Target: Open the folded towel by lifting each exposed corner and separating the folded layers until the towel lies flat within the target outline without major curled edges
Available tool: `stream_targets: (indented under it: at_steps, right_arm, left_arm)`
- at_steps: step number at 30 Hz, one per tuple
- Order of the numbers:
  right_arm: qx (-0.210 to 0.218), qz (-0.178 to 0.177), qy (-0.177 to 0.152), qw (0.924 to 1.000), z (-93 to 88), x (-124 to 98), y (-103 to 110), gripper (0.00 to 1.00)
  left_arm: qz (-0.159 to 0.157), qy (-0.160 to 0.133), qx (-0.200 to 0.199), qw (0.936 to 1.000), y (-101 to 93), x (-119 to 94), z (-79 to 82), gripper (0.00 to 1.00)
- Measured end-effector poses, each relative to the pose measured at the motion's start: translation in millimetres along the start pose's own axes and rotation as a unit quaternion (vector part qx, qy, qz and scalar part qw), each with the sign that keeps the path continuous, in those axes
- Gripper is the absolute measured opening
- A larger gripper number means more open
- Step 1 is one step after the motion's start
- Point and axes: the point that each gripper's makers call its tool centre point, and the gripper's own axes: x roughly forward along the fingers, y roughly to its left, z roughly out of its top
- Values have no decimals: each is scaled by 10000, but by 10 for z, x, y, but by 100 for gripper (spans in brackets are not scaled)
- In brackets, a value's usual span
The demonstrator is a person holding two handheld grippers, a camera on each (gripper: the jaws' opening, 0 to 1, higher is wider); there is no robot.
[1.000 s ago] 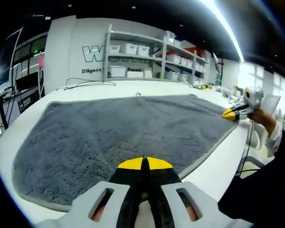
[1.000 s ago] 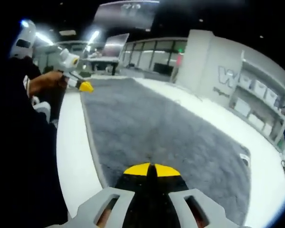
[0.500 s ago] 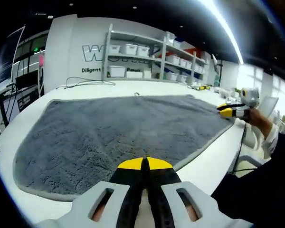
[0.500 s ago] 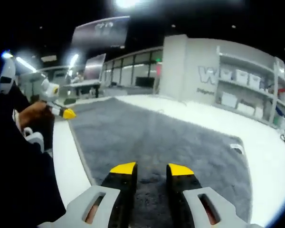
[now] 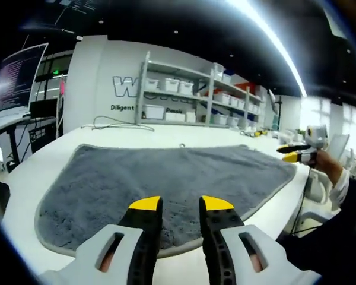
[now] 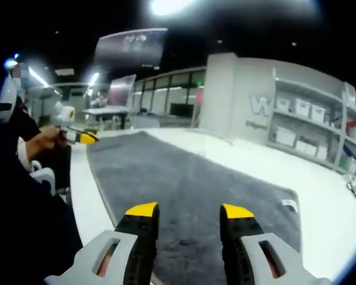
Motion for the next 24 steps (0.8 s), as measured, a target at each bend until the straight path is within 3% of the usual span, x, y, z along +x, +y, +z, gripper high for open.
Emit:
stream_targets:
  at_steps: [3, 6, 12, 18, 24]
  right_arm:
    - [-128, -40, 35, 9999, 39, -32, 30, 54]
    - [-4, -44, -159, 9999, 106, -87, 67, 57]
    - [73, -244, -185, 9995, 177, -163, 14, 69]
    - [141, -428, -244, 9987, 342, -286, -31, 76]
    - [156, -464, -184, 9986, 390, -274, 19, 88]
  left_arm:
    - [-81, -100, -180, 9998, 10, -36, 50, 29]
    - [25, -157, -66, 9999, 58, -52, 117, 32]
    - [100, -196, 174, 9996, 116, -165, 262, 40]
    - [159, -152, 209, 9995, 143, -244, 274, 47]
    - [282, -149, 268, 9991, 179, -321, 308, 61]
